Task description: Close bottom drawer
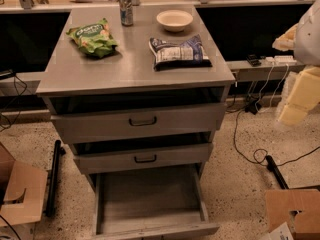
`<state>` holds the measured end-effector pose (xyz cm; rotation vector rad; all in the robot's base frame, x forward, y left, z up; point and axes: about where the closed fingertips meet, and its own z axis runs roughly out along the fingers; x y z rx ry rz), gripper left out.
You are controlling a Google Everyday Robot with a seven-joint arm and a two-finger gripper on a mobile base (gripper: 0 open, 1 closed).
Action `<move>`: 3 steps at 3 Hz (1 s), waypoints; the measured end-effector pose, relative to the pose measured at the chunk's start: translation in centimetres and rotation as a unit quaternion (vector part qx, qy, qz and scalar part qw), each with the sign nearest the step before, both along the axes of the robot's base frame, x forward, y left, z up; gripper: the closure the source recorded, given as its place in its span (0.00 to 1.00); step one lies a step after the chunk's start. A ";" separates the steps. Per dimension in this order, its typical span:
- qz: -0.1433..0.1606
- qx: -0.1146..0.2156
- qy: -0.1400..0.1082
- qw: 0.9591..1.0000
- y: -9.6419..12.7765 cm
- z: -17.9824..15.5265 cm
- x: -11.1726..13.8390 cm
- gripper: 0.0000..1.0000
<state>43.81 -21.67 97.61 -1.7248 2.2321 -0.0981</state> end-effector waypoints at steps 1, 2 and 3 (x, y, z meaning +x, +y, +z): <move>0.000 0.000 0.000 1.000 0.0 0.0 0.0 0.00; 0.000 0.000 0.000 1.000 0.0 0.0 0.0 0.11; 0.015 0.008 0.000 1.000 1.0 -1.5 -0.1 0.35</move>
Offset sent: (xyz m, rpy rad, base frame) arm 0.0000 0.0000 0.0000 0.0000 0.0000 0.0000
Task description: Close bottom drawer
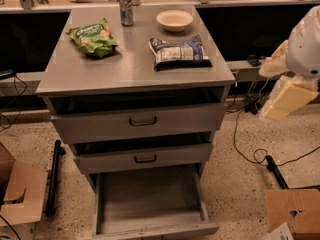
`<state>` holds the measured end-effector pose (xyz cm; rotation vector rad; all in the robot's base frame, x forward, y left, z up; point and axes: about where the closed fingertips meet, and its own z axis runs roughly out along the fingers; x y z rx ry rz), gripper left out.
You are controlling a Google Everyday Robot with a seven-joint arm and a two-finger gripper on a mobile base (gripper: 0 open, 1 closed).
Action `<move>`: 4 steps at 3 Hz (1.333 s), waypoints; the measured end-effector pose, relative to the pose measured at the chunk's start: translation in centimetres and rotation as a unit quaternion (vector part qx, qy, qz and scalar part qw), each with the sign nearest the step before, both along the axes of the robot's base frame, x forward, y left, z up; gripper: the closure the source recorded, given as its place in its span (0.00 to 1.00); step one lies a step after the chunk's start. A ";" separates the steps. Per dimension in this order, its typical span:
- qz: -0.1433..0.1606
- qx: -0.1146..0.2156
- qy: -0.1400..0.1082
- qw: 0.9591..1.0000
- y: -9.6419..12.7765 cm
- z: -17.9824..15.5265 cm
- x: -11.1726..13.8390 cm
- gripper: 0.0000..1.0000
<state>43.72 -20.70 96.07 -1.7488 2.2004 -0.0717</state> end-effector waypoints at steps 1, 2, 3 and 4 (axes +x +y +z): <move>0.019 0.029 0.014 0.999 2.0 -3.8 -0.2 0.58; 0.041 0.074 0.040 0.996 3.7 -9.4 -0.4 0.81; 0.033 0.137 0.083 0.987 4.3 -16.3 -0.2 1.00; 0.027 0.144 0.089 0.985 4.4 -17.1 -0.1 1.00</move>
Offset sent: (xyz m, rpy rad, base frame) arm -0.0053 0.0599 -0.1754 0.2854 0.1602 0.1464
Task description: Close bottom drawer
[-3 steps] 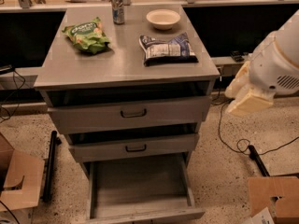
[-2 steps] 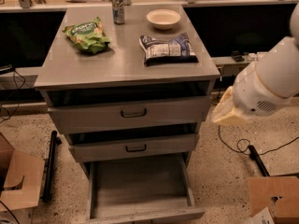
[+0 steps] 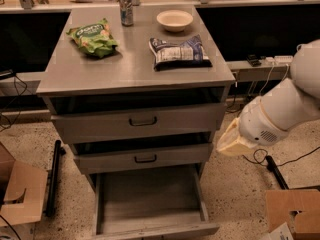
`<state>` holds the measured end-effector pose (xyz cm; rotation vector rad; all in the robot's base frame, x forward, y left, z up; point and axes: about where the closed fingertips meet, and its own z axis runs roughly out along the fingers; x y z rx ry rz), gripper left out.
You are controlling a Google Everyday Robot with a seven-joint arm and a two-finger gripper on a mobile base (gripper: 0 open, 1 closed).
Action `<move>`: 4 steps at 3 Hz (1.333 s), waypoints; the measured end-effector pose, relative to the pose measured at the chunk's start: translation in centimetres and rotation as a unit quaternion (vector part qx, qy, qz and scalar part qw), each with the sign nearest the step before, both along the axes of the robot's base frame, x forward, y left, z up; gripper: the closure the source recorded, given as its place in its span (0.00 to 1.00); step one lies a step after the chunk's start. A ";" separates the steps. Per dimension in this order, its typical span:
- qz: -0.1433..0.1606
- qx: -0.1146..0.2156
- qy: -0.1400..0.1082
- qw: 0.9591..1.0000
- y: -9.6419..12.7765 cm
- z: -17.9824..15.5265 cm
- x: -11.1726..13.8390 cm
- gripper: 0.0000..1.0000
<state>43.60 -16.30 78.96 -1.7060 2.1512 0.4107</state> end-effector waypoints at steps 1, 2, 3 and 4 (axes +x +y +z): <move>-0.016 0.018 0.024 0.999 0.3 -2.5 0.1 1.00; -0.006 0.066 0.045 0.997 1.8 -8.1 0.1 1.00; 0.011 0.126 0.072 0.989 2.6 -15.1 -0.3 1.00; 0.022 0.179 0.099 0.979 3.3 -21.1 -0.3 1.00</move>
Offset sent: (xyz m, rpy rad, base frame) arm 0.0082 0.0355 -0.1672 0.2743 0.1223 0.0467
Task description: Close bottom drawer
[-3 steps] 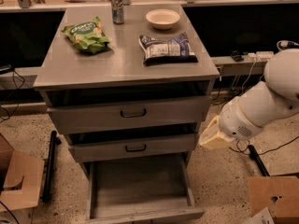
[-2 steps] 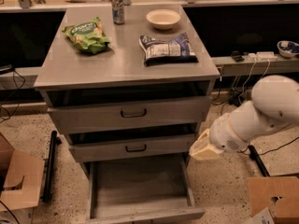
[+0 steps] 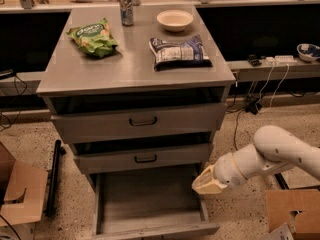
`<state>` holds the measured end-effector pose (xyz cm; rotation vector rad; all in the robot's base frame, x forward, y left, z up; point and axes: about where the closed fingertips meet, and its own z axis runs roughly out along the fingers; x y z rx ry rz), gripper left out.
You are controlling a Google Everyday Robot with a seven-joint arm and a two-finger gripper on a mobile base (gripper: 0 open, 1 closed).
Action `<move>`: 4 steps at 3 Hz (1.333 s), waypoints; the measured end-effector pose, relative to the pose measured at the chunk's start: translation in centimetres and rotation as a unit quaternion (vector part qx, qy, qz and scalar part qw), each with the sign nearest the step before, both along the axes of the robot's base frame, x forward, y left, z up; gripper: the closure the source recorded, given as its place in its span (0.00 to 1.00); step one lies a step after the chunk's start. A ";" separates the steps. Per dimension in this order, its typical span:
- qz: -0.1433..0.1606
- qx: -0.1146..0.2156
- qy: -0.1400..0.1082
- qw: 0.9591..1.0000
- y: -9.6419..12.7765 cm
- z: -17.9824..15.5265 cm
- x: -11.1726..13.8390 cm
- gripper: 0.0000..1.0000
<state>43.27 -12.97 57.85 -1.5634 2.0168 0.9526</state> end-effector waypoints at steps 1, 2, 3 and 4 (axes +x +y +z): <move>-0.020 0.034 0.047 0.998 0.0 -6.6 0.3 1.00; -0.022 0.046 0.068 0.996 0.4 -9.0 -0.3 1.00; -0.033 0.037 0.070 0.996 0.8 -10.5 0.2 1.00; -0.045 0.032 0.070 0.996 2.4 -15.0 0.2 1.00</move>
Offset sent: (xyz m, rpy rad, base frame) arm 0.0027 0.0001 -0.0664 0.0673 0.0931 -0.0398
